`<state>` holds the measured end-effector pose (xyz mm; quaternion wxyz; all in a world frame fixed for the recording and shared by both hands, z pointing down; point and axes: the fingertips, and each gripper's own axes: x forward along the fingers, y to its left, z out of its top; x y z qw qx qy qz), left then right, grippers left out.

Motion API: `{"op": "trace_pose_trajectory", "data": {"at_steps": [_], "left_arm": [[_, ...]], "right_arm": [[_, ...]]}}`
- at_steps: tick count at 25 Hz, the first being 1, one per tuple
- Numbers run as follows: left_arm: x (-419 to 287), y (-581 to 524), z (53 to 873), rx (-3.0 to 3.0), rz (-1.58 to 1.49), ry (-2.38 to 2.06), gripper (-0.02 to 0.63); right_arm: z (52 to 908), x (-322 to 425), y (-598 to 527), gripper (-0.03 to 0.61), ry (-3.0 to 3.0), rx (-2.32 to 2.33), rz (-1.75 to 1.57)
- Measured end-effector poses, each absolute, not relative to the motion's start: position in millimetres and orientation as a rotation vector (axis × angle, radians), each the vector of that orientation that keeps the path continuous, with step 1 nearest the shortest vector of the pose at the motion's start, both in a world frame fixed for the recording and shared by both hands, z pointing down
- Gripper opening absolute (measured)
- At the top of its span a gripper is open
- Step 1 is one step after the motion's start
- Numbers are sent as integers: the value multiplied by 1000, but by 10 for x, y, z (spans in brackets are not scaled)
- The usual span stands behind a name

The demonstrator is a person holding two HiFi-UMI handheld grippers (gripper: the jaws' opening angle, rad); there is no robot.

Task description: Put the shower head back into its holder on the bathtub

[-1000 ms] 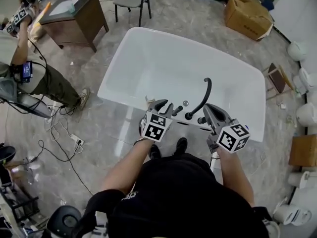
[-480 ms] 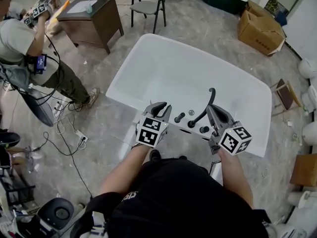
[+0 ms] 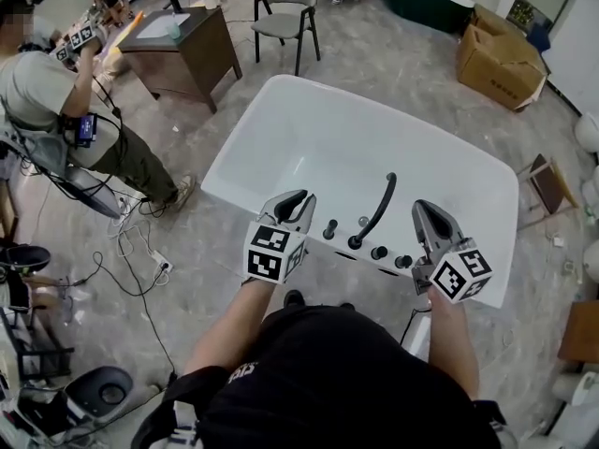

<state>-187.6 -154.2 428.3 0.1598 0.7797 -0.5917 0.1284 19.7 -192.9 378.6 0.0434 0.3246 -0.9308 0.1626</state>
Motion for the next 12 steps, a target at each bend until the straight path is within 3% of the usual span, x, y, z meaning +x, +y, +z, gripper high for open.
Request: {"op": "trace_pose_trajectory", "data": {"at_steps": [12], "left_arm": [[-1785,-1878,3717,2321,319,-1760,54]], "right_arm": [[3372,844,-1895,12,-2952,1105,319]]}}
